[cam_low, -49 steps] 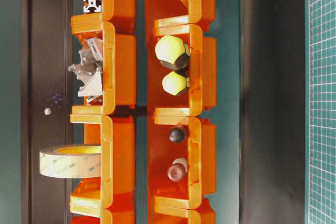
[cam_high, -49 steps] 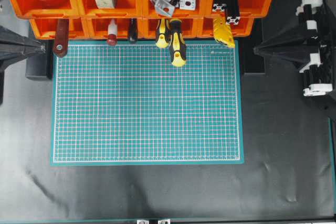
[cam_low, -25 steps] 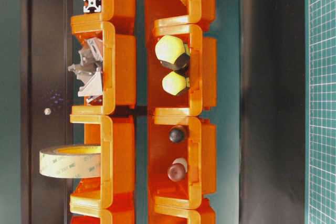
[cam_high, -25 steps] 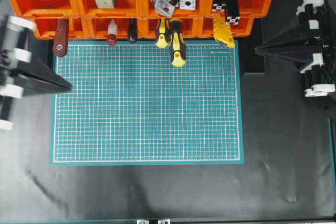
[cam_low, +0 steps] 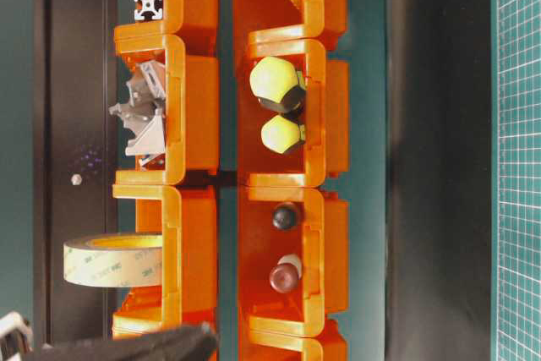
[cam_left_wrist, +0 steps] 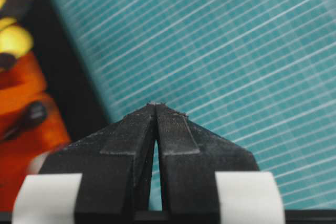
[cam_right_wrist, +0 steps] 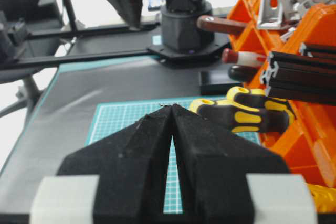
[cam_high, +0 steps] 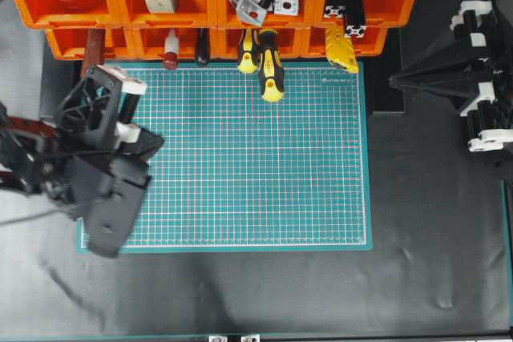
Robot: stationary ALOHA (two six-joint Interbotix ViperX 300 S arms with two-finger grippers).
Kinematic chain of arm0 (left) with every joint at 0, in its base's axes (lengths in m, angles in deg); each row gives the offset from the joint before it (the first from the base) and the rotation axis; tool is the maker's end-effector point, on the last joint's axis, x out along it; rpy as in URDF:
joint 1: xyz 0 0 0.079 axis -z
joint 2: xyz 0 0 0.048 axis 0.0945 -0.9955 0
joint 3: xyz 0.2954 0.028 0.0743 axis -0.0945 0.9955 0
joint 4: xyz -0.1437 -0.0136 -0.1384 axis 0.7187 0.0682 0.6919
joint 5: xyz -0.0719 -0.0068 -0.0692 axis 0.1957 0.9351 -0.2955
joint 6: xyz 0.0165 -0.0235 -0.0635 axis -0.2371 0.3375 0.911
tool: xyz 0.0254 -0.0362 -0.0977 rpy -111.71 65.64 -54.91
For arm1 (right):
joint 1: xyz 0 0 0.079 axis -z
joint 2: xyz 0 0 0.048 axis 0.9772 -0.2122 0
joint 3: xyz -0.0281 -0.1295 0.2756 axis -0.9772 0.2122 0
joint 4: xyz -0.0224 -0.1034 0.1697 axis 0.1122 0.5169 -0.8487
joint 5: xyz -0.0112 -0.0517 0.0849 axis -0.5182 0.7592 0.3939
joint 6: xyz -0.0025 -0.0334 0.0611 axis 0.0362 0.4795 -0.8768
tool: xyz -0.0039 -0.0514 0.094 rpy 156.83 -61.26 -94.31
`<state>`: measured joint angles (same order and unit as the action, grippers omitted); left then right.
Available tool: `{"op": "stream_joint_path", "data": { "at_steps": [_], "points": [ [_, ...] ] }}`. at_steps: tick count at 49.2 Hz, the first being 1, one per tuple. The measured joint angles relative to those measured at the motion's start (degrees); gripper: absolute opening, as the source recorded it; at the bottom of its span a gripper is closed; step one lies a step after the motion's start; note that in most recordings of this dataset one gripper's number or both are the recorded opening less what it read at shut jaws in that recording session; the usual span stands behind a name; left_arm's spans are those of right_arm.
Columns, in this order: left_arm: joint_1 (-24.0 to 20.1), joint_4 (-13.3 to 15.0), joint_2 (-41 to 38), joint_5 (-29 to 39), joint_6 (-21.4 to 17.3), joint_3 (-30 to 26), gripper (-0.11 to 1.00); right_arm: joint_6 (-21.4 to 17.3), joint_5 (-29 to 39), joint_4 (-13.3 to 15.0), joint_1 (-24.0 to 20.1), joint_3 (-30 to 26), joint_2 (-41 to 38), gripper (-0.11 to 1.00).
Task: Pick red screwdriver from container rack with left arm.
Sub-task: 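Move the left gripper from rest toward the rack's left bins, then lower the open left gripper onto the red-handled screwdriver in the rack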
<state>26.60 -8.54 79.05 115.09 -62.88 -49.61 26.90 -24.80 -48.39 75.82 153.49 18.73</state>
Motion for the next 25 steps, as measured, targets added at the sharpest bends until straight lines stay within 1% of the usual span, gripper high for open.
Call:
{"op": "stream_joint_path", "data": {
  "at_steps": [9,12,14,16,18,25],
  "points": [
    [2.72,-15.12,-4.48,7.82,13.45,-0.79,0.0,0.0,0.09,0.09,-0.62,-0.09,0.0,0.0],
    [3.6,-19.6,-5.89,10.46,16.79,-0.79,0.0,0.0,0.0,0.0,-0.53,-0.09,0.0,0.0],
    [4.13,-22.06,-6.5,11.87,18.19,-0.79,0.0,0.18,0.0,0.0,-0.62,0.0,0.0,0.0],
    [4.22,-23.38,-6.94,13.01,18.98,-0.79,0.0,0.35,0.09,0.0,-0.7,-0.09,0.0,0.0],
    [4.13,-23.99,-7.21,13.54,19.34,-0.7,0.0,0.35,0.09,0.09,-0.79,-0.09,0.0,0.0],
    [4.04,-24.52,-7.82,13.97,19.34,0.44,0.0,0.44,0.53,0.09,-0.97,-0.09,0.0,0.0]
  ]
}}
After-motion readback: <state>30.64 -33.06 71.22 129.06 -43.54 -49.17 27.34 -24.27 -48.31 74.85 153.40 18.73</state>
